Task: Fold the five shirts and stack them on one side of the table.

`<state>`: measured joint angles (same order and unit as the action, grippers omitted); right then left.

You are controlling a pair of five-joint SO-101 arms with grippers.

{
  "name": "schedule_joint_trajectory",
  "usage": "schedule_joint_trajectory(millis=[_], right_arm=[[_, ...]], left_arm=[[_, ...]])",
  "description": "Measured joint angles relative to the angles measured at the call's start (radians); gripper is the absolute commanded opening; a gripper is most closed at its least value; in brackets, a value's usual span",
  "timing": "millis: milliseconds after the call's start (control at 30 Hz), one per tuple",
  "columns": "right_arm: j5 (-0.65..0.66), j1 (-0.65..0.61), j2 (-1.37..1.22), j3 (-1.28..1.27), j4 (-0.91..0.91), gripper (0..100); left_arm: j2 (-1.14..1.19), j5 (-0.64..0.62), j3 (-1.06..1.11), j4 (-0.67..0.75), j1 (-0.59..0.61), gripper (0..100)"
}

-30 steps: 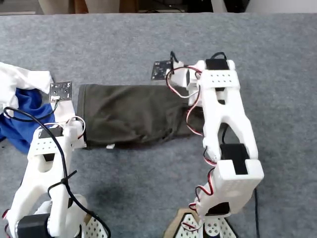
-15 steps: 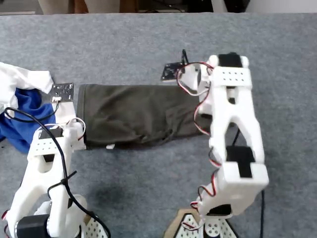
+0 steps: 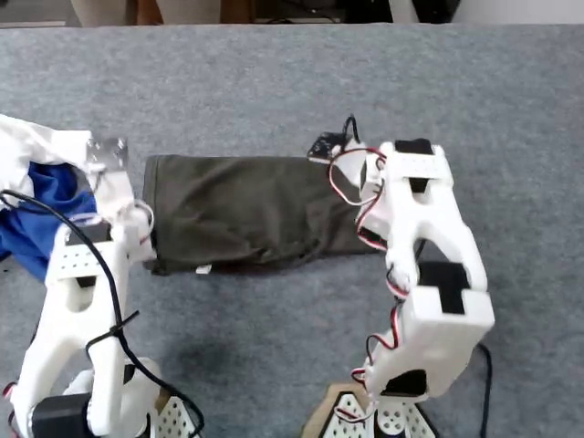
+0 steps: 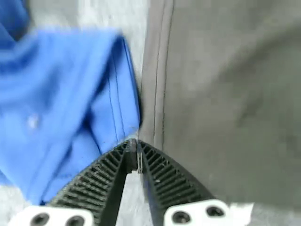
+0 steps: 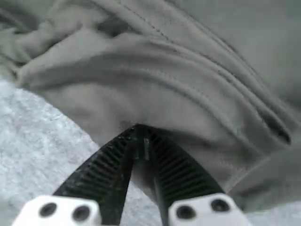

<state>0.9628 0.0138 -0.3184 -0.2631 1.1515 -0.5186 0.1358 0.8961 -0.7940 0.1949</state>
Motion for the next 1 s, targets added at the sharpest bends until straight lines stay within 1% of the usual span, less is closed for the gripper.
schedule_joint_trajectory(millis=[67, 133, 267, 400, 533, 667, 767, 900, 1000], right_arm=[[0.0, 0.011, -0.003, 0.002, 0.0, 0.5], [0.0, 0.015, 0.008, 0.002, 0.002, 0.5], [0.0, 0.023, 0.124, 0.0, 0.014, 0.5], [0.0, 0.029, 0.261, 0.0, 0.023, 0.5], [-0.015, 0.052, 0.269, 0.0, -0.003, 0.5], [-0.037, 0.08, 0.18, 0.009, -0.074, 0.5], [-0.038, 0.097, 0.058, 0.074, -0.097, 0.5], [-0.038, 0.127, -0.114, 0.16, -0.1, 0.5], [-0.014, 0.135, -0.164, 0.229, -0.06, 0.5]], left_arm=[[0.011, -0.04, -0.064, 0.003, -0.011, 2], [0.044, -0.052, -0.109, 0.023, -0.04, 2], [0.178, -0.064, -0.209, 0.072, -0.107, 2], [0.394, -0.068, -0.371, 0.095, -0.121, 2], [0.667, -0.068, -0.594, 0.077, -0.124, 2], [0.918, -0.068, -0.827, -0.02, -0.121, 2], [1.046, -0.068, -0.976, -0.098, -0.115, 2], [1.115, -0.068, -1.089, -0.173, -0.114, 2], [1.123, -0.068, -1.114, -0.193, -0.114, 2]])
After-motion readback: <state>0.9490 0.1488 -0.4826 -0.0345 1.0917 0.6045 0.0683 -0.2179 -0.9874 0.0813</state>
